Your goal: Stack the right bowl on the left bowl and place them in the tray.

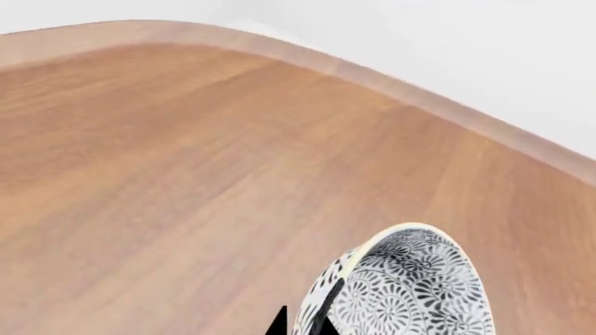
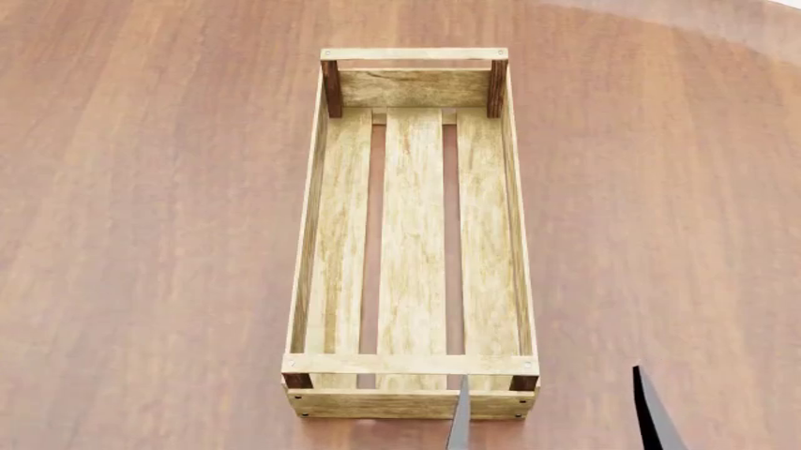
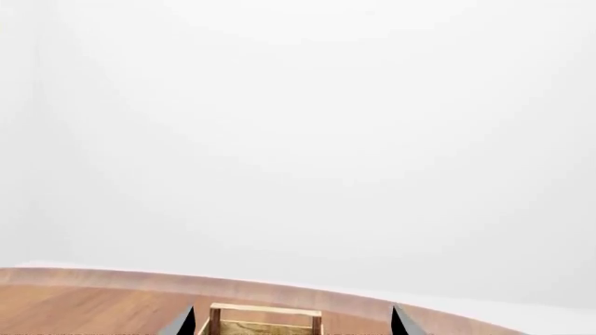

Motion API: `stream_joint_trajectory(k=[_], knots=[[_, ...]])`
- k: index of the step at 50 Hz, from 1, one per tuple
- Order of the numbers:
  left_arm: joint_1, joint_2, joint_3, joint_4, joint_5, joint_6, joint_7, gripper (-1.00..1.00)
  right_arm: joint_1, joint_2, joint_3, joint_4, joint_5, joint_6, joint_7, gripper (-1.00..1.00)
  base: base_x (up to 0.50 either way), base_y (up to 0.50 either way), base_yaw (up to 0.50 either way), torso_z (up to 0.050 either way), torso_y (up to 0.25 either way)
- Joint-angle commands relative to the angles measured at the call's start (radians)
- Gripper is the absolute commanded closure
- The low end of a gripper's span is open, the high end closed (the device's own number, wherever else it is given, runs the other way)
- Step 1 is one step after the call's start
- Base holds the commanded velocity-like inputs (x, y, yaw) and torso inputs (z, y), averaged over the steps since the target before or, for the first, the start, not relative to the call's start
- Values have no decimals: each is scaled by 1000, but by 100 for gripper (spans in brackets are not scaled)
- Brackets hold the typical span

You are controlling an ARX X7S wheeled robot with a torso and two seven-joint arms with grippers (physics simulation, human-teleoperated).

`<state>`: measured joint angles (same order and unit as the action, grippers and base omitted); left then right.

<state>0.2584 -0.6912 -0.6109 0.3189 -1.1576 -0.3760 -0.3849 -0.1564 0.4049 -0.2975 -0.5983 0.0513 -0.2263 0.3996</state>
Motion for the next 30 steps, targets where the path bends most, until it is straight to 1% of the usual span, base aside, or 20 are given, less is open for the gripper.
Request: stream_joint_trajectory(k=[1, 2, 3, 10, 30], knots=[[-29, 1, -58, -20, -84, -38, -18, 100, -2, -18, 17, -3, -22, 1, -17, -100, 0, 0, 0, 0, 0], [-40, -1, -50, -26, -79, -39, -27, 100, -3, -18, 16, -1, -21, -1, -17, -100, 0, 0, 0, 0, 0], [-46, -1, -51, -32, -107, -49, -28, 100, -2, -18, 16, 0, -21, -2, -16, -100, 0, 0, 0, 0, 0], [-81, 2, -25, -67, -178, -87, -45, 100, 1, -17, 16, 3, -20, -1, -14, -100, 0, 0, 0, 0, 0], [-124, 11, -7, -121, -226, -111, -108, 100, 3, -12, 12, 9, -21, 0, -11, -100, 0, 0, 0, 0, 0]])
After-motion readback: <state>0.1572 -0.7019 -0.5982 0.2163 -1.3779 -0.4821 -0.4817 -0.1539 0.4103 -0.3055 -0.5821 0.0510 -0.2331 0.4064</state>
